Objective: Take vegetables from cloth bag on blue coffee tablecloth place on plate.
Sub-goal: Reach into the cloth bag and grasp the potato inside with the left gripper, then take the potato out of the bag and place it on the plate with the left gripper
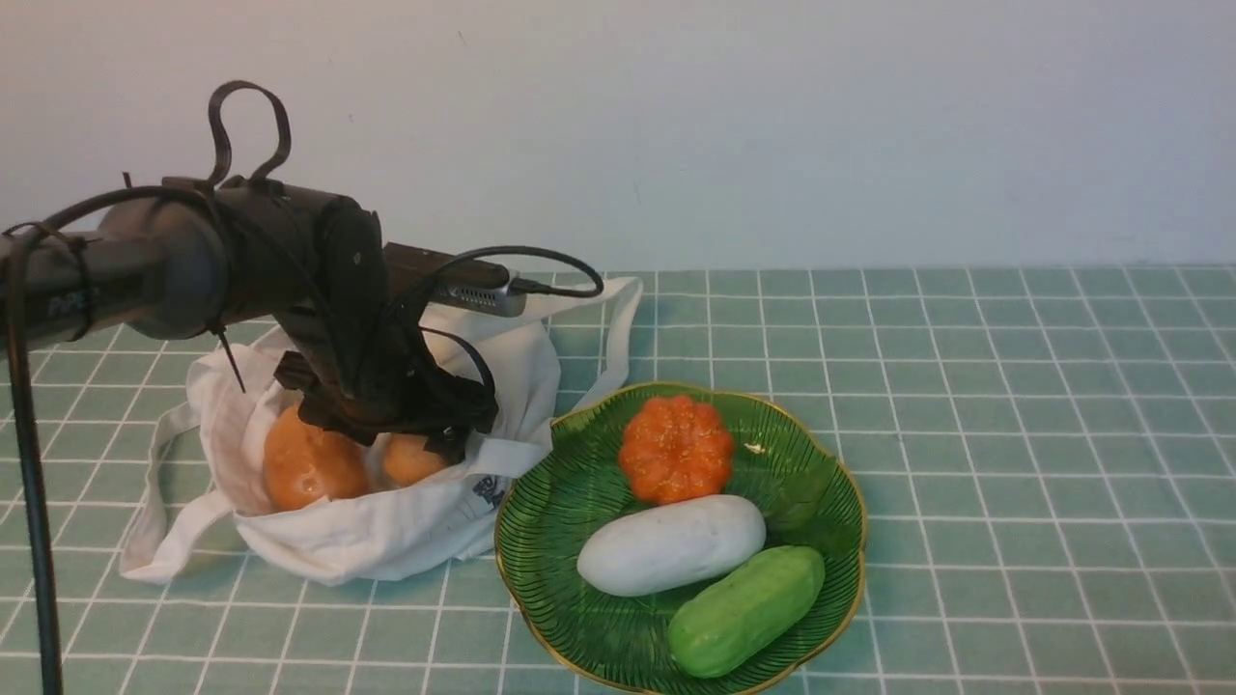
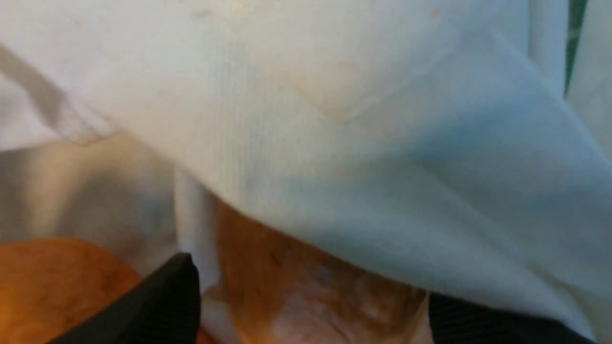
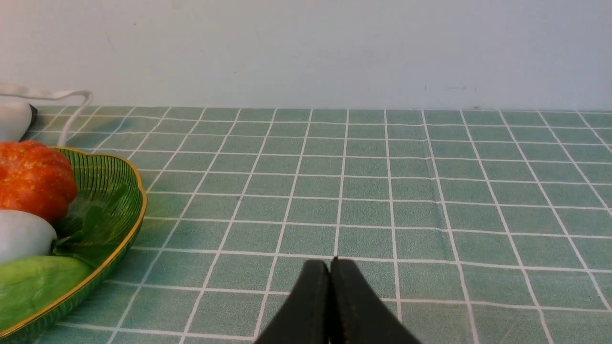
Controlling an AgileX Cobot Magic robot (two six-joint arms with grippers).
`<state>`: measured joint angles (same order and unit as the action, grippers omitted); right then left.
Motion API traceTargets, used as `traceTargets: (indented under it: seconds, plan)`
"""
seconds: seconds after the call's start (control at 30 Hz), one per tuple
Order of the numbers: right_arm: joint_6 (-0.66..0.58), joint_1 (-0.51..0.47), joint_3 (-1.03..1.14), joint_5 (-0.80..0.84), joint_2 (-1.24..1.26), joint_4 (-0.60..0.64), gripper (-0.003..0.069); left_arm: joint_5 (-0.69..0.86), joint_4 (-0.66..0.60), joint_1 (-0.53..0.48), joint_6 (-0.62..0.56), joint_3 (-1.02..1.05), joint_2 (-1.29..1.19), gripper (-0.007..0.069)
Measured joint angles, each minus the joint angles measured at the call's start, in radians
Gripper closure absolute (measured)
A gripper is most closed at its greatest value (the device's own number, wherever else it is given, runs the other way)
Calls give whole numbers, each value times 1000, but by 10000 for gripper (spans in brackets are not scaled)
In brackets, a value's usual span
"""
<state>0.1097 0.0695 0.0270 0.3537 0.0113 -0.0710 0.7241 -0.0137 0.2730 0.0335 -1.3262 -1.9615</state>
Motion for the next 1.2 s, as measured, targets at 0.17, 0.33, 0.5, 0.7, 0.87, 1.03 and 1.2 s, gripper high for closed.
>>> traceTargets:
  seconds: [0.17, 0.33, 0.5, 0.7, 0.87, 1.03, 1.2]
  plan:
    - [0, 0, 0, 0, 0, 0, 675, -16, -5, 6, -6, 0, -22, 39]
    - [0, 0, 0, 0, 0, 0, 675, -19, -2, 7, -8, 0, -23, 116]
    - [0, 0, 0, 0, 0, 0, 675, -12, 50, 9, -9, 0, -15, 116]
    - [0, 0, 0, 0, 0, 0, 675, 79, 201, 9, -10, -30, 93, 116]
    - [0, 0, 0, 0, 0, 0, 675, 201, 251, 9, 3, -65, 188, 116]
    - [0, 0, 0, 0, 0, 0, 675, 371, 254, 9, 10, -70, 233, 116]
    - [0, 0, 0, 0, 0, 0, 675, 488, 272, 9, -1, -70, 246, 116]
